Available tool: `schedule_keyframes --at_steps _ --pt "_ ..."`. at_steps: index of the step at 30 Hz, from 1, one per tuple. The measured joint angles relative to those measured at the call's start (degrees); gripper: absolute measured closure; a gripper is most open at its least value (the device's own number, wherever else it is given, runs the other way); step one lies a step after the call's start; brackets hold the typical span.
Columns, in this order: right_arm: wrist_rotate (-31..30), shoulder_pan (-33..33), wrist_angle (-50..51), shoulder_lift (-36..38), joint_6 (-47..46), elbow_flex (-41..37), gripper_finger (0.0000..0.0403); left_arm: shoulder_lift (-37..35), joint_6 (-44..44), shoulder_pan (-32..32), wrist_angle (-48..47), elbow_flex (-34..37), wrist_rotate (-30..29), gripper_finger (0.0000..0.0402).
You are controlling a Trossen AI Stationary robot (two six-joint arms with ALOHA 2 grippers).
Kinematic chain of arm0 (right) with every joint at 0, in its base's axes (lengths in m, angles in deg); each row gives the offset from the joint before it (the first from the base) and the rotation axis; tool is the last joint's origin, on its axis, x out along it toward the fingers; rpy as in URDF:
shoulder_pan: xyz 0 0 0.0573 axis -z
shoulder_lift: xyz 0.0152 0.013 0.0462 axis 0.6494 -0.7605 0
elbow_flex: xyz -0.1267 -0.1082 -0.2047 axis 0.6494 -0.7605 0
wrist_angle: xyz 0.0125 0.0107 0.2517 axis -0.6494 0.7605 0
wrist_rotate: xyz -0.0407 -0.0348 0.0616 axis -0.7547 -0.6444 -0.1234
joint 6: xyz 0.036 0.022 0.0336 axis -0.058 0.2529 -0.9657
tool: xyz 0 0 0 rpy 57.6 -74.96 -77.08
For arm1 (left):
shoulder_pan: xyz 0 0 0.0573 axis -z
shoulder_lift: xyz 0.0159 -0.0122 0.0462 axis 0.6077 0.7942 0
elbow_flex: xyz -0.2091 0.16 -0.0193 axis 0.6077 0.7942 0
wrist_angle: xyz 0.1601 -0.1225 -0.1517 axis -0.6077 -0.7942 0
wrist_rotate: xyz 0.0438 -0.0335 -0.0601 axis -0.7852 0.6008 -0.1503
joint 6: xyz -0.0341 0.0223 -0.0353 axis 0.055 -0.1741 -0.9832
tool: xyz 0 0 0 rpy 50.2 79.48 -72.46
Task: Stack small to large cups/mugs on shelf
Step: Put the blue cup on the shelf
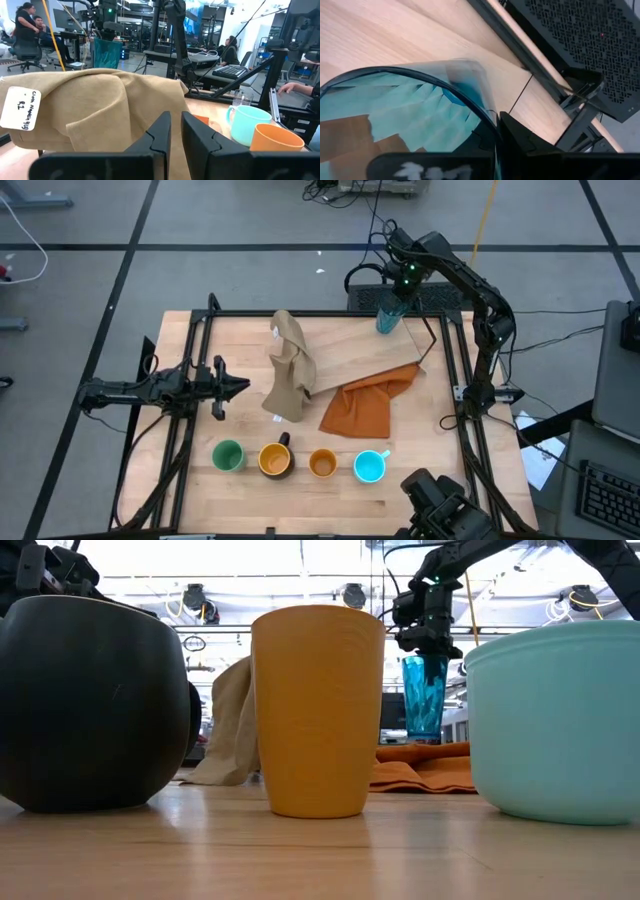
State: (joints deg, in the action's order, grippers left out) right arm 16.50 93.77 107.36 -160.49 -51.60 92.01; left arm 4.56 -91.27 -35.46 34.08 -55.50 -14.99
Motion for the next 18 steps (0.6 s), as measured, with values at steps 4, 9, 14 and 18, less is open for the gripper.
schedule_keyframes --at_steps 4,9,14,18 --pt "0.04 0.0 0.64 -0.92 -0.09 0.0 0.0403 0.0 -0.05 0.0 -0.68 -0.02 0.0 0.0355" --pt "0.03 -0.1 0.78 -2.01 -0.16 -0.02 0.0403 0.0 -0.09 0.0 -0.67 -0.02 0.0 0.0355" --pt "0.05 -0.11 0.42 -2.66 -0.13 -0.02 0.0403 0.0 -0.11 0.0 -0.68 -0.02 0.0 0.0355" --pt "0.04 -0.11 0.47 -2.64 -0.07 -0.02 0.0403 -0.01 -0.11 0.01 -0.69 -0.02 -0.01 0.0355"
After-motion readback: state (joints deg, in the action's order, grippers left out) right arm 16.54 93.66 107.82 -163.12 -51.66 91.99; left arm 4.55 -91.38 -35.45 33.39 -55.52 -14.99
